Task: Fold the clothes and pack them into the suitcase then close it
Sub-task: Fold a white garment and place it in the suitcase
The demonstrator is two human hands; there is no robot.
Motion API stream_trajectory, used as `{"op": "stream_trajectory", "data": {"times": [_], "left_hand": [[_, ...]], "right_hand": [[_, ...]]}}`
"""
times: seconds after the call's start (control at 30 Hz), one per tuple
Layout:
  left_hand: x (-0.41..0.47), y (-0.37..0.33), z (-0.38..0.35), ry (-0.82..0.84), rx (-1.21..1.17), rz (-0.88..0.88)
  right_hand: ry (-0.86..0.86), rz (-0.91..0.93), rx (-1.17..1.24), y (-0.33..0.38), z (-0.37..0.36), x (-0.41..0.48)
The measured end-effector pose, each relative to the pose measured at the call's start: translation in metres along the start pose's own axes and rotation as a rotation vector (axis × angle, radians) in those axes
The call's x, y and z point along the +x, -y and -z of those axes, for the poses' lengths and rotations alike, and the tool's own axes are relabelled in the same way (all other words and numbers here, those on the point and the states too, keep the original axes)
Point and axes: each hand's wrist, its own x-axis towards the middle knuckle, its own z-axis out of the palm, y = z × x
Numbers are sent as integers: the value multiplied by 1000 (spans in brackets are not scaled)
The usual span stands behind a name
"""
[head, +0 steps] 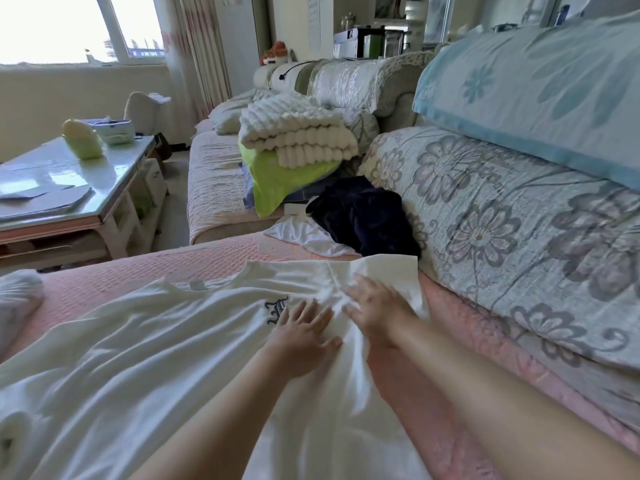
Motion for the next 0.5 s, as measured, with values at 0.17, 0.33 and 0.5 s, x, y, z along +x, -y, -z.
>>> {"op": "stream_trajectory", "data": {"times": [0.17,0.33,0.5], "left_hand": [[-61,18,-4,88,18,104],[-116,22,-2,72,-23,171],[-176,-3,-6,-169,-8,-16]], "right_hand": [[247,-93,-110,17,-21,-40],[192,-84,-46,34,-11,-89],[139,-53,34,56,9,-154]]}}
